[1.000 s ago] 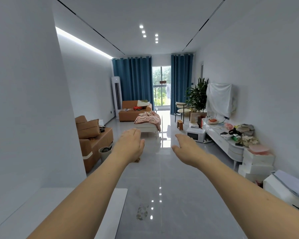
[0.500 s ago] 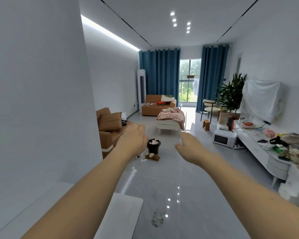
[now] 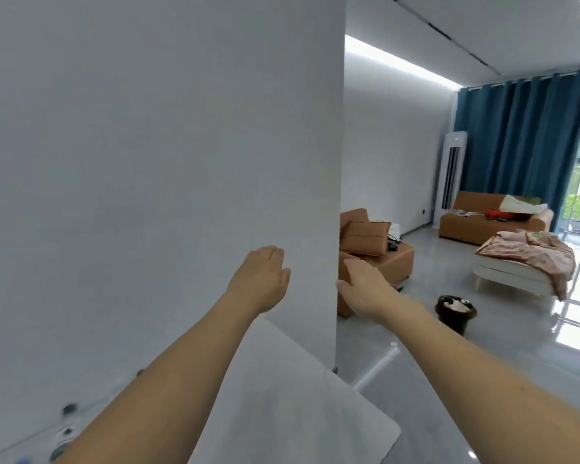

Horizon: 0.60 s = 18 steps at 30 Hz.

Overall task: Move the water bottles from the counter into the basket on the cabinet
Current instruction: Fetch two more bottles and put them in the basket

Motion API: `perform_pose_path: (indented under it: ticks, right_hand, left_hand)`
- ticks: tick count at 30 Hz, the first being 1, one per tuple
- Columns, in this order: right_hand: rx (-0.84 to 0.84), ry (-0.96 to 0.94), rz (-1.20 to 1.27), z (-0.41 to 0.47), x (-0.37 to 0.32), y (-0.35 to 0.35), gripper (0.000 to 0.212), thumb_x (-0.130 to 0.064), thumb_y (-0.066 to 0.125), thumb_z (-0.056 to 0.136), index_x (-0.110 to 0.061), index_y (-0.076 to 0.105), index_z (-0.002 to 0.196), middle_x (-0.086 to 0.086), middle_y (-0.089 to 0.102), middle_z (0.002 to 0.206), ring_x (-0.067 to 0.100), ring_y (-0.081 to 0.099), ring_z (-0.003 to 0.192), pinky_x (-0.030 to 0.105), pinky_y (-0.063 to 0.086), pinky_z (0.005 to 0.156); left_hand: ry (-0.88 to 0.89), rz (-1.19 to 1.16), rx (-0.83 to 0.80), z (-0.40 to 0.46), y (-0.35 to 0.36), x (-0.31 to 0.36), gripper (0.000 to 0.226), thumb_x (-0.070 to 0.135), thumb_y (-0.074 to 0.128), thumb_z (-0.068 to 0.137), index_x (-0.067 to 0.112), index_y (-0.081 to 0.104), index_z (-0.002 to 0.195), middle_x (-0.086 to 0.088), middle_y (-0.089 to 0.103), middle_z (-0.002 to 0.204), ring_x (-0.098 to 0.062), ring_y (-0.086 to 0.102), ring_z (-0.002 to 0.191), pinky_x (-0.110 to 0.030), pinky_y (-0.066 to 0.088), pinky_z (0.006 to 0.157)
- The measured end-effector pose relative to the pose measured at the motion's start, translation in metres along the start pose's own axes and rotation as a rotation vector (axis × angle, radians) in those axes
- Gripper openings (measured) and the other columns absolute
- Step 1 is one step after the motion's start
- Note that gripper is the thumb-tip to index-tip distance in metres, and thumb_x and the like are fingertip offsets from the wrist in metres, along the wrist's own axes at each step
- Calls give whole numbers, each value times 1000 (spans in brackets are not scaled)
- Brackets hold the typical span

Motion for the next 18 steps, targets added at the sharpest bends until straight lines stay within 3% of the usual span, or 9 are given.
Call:
perform_pose_path:
  ticks: [6, 13, 18]
  right_hand:
    - [-193, -302, 44, 23, -115, 75, 58, -32, 34, 102, -7, 17, 152, 10, 19, 159, 25, 16, 146, 37, 13, 117]
    - [-379, -598, 161, -1, -241, 151, 57, -28, 37, 102, -7, 18, 151, 10, 19, 159, 24, 15, 146, 36, 13, 118]
    - [-436, -674, 186, -1, -283, 178, 58, -27, 38, 102, -6, 18, 152, 10, 18, 160, 24, 14, 147, 35, 11, 119]
  left_hand:
    - [-359, 118, 18, -90, -48, -117, 51, 30, 35, 105, 1, 35, 147, -15, 36, 154, -31, 30, 141, -37, 23, 115]
    - [-718, 257, 14, -217, -99, -204, 49, 29, 35, 105, -1, 37, 145, -17, 40, 149, -31, 36, 135, -34, 26, 110]
    - [-812, 316, 7, -249, -108, -232, 48, 27, 35, 105, -1, 38, 143, -18, 42, 146, -32, 39, 132, -35, 25, 109]
Point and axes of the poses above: each hand's wrist, its own z-axis towards the middle knuckle, its own y-axis out of the palm, x = y × z, the point moved 1 cm from there along z, towards the middle knuckle
